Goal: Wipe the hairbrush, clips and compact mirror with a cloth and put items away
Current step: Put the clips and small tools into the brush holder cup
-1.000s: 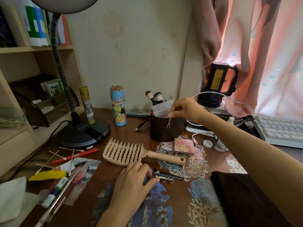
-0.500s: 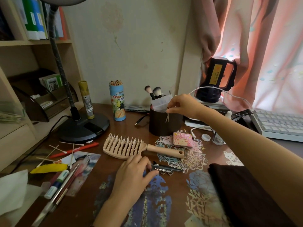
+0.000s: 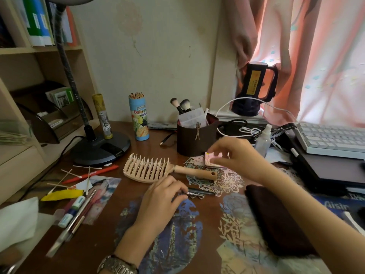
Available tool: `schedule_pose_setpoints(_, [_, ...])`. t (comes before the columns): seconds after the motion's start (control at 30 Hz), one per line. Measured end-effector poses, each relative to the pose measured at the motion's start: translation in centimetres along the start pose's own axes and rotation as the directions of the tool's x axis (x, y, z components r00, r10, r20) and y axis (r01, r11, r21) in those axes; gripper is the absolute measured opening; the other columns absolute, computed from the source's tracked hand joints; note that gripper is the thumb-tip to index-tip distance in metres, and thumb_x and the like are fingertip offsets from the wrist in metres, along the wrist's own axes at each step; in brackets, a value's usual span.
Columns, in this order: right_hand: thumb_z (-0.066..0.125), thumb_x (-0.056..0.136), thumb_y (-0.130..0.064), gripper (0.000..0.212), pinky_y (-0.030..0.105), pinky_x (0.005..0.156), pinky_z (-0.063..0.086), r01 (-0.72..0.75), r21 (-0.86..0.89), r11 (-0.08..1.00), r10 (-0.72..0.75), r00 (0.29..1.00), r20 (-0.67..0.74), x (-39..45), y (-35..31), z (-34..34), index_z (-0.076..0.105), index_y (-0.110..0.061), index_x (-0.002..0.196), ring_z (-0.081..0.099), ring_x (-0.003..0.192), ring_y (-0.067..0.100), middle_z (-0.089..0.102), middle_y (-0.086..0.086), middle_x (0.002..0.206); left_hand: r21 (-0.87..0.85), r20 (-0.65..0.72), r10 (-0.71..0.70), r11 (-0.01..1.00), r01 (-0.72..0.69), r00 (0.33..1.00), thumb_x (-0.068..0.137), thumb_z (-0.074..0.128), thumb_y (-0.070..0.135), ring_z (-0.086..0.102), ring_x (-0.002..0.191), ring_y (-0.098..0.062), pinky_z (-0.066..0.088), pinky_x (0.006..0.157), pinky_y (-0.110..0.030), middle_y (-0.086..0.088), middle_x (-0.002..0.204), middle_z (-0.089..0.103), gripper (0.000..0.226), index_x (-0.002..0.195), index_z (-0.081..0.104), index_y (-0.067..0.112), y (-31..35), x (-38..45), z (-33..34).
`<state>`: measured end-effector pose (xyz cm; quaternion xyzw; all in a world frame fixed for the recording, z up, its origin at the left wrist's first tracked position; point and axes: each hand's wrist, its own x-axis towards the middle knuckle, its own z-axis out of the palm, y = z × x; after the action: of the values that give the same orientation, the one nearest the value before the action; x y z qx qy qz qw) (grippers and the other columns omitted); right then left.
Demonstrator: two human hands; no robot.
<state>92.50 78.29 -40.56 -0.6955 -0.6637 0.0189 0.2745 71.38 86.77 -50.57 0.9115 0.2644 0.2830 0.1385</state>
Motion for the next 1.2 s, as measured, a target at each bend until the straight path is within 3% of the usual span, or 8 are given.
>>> schedule_pose_setpoints(0.3, [0.074, 0.078, -0.020, 0.014, 0.008, 0.065, 0.039, -0.047, 0.078, 0.996, 0.031, 0.980, 0.194, -4.2, -0.1, 3.4, 0.069, -0.023, 0.091, 0.054, 0.072, 0.000, 0.060, -0.015, 0.084, 0.043, -0.009, 0.033, 0.999, -0.033, 0.999, 0.084, 0.067, 0.026, 0.053, 0.086, -0.003, 0.047, 0.077, -0.027, 0.015, 0.087, 0.055, 0.010, 0.094, 0.066, 0.027, 0.2, -0.1, 0.2])
schedule_pose_setpoints(0.63, [0.071, 0.082, -0.019, 0.016, 0.007, 0.063, 0.039, -0.038, 0.050, 0.998, 0.026, 0.975, 0.219, -4.6, -0.6, 6.2, 0.068, -0.017, 0.097, 0.049, 0.067, -0.004, 0.060, -0.007, 0.090, 0.046, -0.007, 0.007, 0.999, -0.007, 1.000, 0.088, 0.063, 0.020, 0.052, 0.086, -0.002, 0.045, 0.080, -0.027, 0.017, 0.087, 0.052, 0.008, 0.091, 0.063, 0.027, 0.3, 0.1, 0.3])
schedule_pose_setpoints(1.0, [0.067, 0.085, -0.020, 0.014, 0.003, 0.062, 0.037, -0.041, 0.043, 0.998, 0.033, 0.982, 0.187, -4.4, -0.9, 7.1, 0.067, -0.017, 0.098, 0.045, 0.065, -0.007, 0.051, -0.013, 0.086, -0.018, -0.009, -0.045, 0.999, 0.044, 0.999, 0.088, 0.062, 0.020, 0.052, 0.084, -0.001, 0.046, 0.078, -0.024, 0.016, 0.089, 0.053, 0.005, 0.090, 0.064, 0.023, 0.0, 0.2, 0.3])
schedule_pose_setpoints(1.2, [0.070, 0.082, -0.024, 0.015, 0.008, 0.062, 0.039, -0.039, 0.062, 0.997, 0.029, 0.986, 0.166, -4.5, -1.0, 7.0, 0.067, -0.020, 0.097, 0.048, 0.067, -0.003, 0.052, -0.011, 0.088, 0.016, -0.019, 0.011, 1.000, -0.011, 1.000, 0.089, 0.061, 0.019, 0.052, 0.083, -0.005, 0.043, 0.078, -0.025, 0.012, 0.087, 0.055, 0.004, 0.087, 0.064, 0.021, 0.3, 0.3, 0.2])
